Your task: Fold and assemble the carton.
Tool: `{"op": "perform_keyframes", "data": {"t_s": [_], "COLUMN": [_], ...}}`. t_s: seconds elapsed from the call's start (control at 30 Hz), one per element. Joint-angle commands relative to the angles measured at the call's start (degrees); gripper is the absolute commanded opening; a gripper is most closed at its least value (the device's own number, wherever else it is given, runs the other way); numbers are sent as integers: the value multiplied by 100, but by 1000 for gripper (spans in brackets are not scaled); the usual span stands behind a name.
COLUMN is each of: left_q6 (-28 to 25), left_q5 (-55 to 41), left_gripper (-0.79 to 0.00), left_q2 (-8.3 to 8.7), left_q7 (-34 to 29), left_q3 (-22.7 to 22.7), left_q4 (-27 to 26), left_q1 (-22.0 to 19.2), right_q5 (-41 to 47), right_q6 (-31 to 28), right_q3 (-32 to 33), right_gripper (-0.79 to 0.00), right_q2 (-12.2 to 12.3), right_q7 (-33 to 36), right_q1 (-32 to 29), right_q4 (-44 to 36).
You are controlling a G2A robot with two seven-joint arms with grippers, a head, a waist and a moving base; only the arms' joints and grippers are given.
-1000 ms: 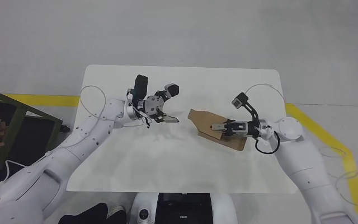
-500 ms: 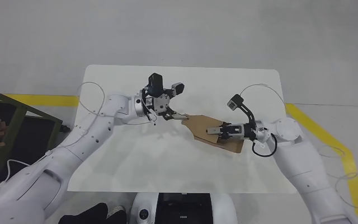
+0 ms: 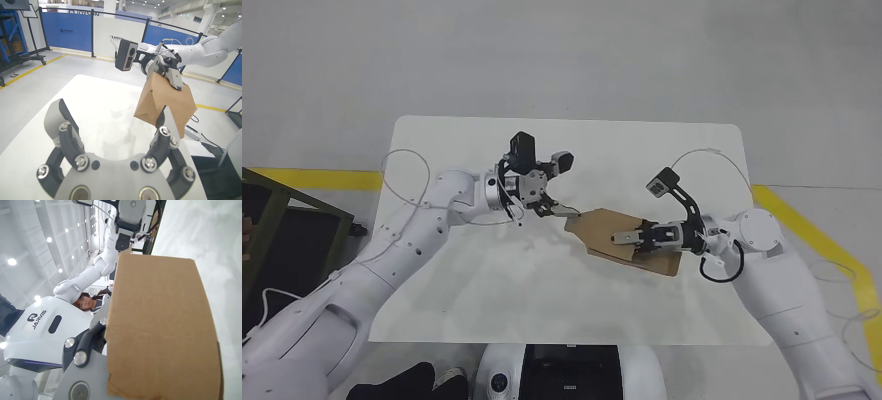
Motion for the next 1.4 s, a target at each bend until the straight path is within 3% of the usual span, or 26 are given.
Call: {"op": "perform_keyframes", "data": {"t_s": [0.0, 0.83, 1.37], "left_q6": [-53, -283, -283], "left_q5": [8, 388, 490], "left_gripper": [0, 0, 0], "left_q2": [-20, -263, -329], "left_q7": [7, 165, 264], "left_q3": [-20, -1, 85], "left_q4": [12, 30, -9], "left_q1": [18, 154, 70], "right_q5": [47, 407, 342], "right_q6": [-5, -20, 26], "right_q3": [-1, -109, -322], "right_gripper": [-785, -785, -785], "right_q2": [-2, -51, -109], "right_q7": [16, 120, 114], "right_q1": [-3, 77, 186], "right_q4": [-29, -51, 10]}}
